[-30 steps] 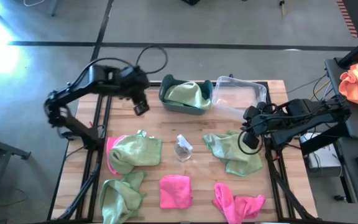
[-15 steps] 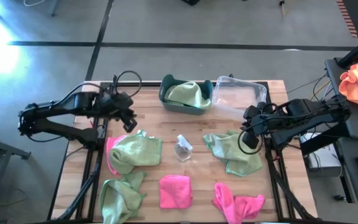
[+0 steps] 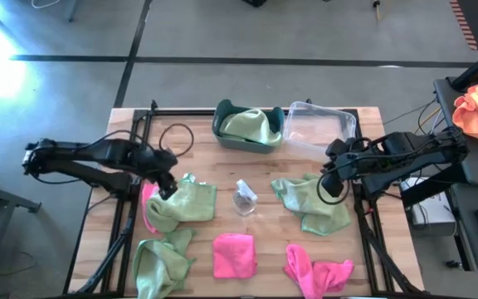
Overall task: Sort microfiber towel by color & place in baskets
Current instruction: Put the top left green microfiber cloth into the blue bin
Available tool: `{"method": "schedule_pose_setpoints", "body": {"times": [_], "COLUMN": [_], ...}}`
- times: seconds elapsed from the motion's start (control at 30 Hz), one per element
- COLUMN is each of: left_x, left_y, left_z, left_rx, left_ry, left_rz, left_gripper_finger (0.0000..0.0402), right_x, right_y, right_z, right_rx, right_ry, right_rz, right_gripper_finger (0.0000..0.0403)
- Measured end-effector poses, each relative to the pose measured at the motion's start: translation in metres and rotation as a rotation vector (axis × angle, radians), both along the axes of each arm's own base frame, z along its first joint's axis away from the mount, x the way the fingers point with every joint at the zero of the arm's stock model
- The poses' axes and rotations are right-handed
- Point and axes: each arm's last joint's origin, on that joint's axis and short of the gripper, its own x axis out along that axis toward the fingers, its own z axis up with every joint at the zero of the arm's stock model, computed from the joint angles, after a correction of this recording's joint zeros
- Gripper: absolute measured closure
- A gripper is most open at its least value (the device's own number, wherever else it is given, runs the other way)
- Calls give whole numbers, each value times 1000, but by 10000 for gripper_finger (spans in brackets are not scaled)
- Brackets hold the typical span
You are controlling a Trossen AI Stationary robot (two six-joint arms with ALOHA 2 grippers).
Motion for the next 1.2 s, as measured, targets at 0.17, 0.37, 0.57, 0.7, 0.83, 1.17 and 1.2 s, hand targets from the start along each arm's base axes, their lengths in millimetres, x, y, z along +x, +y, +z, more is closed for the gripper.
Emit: {"method": "schedule_pose_setpoints", "body": {"times": [0.17,0.37,0.57,0.7,0.83,1.17,1.2], "left_x": [-2,-1,3,4,6,7,8], "left_y": [-14,-29,-41,-46,-48,-48,-48], "left_z": [-20,-35,-38,-40,-48,-86,-88], "left_rx": [-120,-198,-242,-240,-227,-156,-148], "left_ry": [59,54,16,34,72,228,237], "left_rz": [-49,-74,-97,-118,-125,-177,-184], "left_gripper_finger": [321,321,321,319,307,261,257], "right_x": [0,0,0,0,0,0,0], "right_y": [0,0,0,0,0,0,0], "right_z": [0,0,0,0,0,0,0], "right_rx": [7,6,5,5,5,3,3], "right_ry": [-3,-3,-3,-3,-3,-2,-2], "right_rz": [-13,-15,-15,-14,-14,-10,-9], "right_gripper_finger": [321,321,321,321,321,321,321]}}
